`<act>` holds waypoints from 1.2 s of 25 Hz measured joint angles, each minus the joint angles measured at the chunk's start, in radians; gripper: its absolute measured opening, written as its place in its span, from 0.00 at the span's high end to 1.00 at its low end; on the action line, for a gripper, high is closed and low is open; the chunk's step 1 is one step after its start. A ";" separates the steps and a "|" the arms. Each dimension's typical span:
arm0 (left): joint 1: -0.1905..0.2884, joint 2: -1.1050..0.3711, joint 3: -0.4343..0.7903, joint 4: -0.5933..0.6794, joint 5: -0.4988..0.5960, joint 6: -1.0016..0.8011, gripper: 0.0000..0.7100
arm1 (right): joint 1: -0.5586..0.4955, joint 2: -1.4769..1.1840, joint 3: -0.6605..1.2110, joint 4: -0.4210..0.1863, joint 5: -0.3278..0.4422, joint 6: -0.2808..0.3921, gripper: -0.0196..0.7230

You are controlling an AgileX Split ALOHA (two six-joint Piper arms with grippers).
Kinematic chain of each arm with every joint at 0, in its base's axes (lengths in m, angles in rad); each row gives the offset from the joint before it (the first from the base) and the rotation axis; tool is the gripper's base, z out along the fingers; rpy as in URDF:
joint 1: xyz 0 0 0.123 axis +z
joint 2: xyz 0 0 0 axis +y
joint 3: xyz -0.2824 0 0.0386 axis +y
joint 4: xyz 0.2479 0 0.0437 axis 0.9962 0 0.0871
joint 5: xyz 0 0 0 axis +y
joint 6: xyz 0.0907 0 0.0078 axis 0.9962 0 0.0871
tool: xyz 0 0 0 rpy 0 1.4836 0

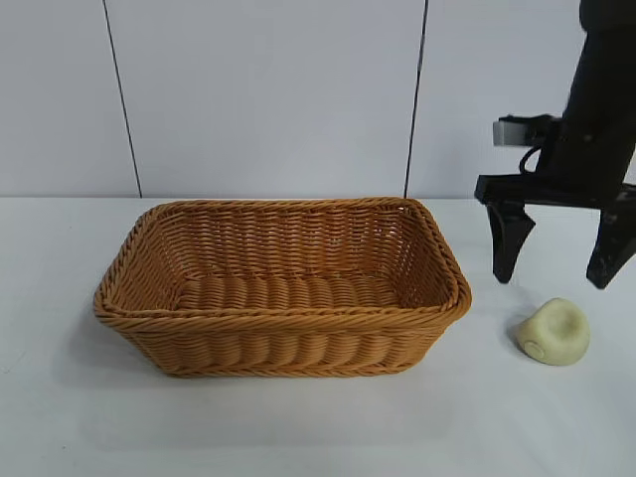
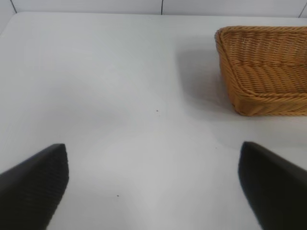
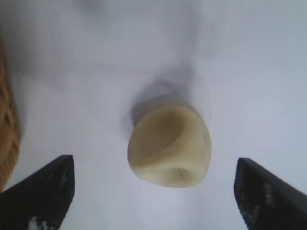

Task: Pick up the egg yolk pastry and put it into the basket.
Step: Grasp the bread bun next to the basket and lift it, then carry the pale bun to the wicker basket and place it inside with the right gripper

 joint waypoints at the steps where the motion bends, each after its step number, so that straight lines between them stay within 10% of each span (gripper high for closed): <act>1: 0.000 0.000 0.000 0.000 0.000 0.000 0.02 | 0.000 0.021 0.000 0.000 0.000 0.000 0.11; 9: 0.000 0.000 0.000 0.000 0.000 0.000 0.02 | 0.000 0.097 0.000 0.000 -0.024 0.001 0.15; 18: 0.000 0.000 0.000 0.000 0.000 0.000 0.02 | 0.000 0.098 -0.007 -0.005 -0.006 0.001 0.76; 30: 0.000 0.000 0.000 0.000 0.000 0.000 0.02 | 0.000 -0.041 -0.282 -0.016 0.144 -0.008 0.80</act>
